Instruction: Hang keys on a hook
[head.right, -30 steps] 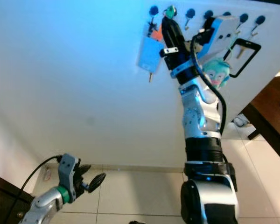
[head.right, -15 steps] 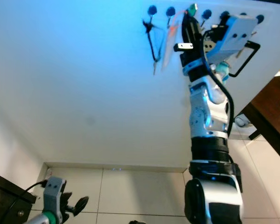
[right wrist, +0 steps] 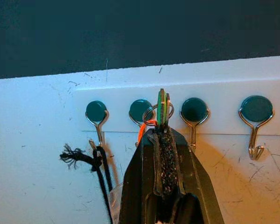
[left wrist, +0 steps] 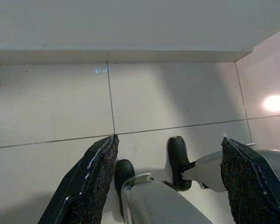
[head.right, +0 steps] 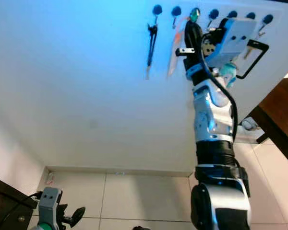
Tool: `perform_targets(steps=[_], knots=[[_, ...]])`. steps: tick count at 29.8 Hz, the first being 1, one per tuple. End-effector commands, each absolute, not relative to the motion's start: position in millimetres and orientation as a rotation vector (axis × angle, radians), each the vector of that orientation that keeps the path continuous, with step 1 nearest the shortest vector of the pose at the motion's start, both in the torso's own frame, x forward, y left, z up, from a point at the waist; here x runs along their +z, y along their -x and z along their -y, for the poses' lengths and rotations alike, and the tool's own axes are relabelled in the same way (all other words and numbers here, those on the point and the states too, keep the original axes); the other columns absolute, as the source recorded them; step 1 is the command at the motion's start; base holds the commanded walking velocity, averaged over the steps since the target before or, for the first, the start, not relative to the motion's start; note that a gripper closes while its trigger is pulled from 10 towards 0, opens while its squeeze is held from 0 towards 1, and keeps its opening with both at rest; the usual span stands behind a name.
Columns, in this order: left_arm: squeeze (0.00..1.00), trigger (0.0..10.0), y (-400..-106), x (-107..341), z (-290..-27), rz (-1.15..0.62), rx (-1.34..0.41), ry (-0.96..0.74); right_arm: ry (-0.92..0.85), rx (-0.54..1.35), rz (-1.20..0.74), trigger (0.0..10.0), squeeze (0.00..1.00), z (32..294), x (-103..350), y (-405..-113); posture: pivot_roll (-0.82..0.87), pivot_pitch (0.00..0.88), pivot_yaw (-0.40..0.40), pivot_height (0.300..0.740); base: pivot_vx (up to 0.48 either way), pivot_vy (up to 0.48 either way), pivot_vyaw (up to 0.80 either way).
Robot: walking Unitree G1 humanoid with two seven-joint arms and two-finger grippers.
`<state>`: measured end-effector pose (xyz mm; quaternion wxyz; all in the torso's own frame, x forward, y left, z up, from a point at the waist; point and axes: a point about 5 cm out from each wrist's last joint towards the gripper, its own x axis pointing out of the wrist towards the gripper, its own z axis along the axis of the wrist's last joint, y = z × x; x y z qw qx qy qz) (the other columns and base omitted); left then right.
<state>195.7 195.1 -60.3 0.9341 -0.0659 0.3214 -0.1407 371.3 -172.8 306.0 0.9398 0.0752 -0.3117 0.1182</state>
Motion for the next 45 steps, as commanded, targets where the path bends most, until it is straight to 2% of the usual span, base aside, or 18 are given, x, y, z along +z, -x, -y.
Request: perform_targets(steps=[1,6,14,19,35,45], knots=[[0.00,10.0,-185.9,-66.2,-193.4,-0.688,-0.288,0.138,-0.134,0.201,0.611,10.0,0.00,178.2,305.0,-374.1,0.08,0.090,-0.005,0.740,0.000,0.000,0.00],[0.00,10.0,-184.4,-67.3,-191.5,-0.696,-0.303,0.125,-0.056,0.066,0.588,10.0,0.00,188.1,304.6,-376.2,0.08,0.089,-0.001,0.740,0.000,0.000,0.00],[0.00,10.0,-181.9,-67.9,-198.8,-0.711,-0.293,0.111,-0.026,0.028,0.606,10.0,0.00,191.5,309.7,-374.5,0.08,0.081,0.007,0.740,0.000,0.000,0.00],[0.00,10.0,-182.3,-67.8,-199.0,-0.716,-0.301,0.101,-0.031,0.041,0.600,10.0,0.00,187.8,307.4,-375.8,0.08,0.075,0.010,0.740,0.000,0.000,0.00],[0.00,10.0,-187.8,-66.4,-191.2,-0.705,-0.326,0.091,-0.004,0.246,0.566,10.0,0.00,148.7,304.8,-381.4,0.09,0.068,0.001,0.740,0.000,0.000,0.00],[0.00,10.0,-187.4,-66.9,-189.3,-0.705,-0.327,0.092,-0.005,0.291,0.581,10.0,0.00,141.8,310.7,-381.8,0.09,0.070,-0.002,0.740,0.000,0.000,0.00]])
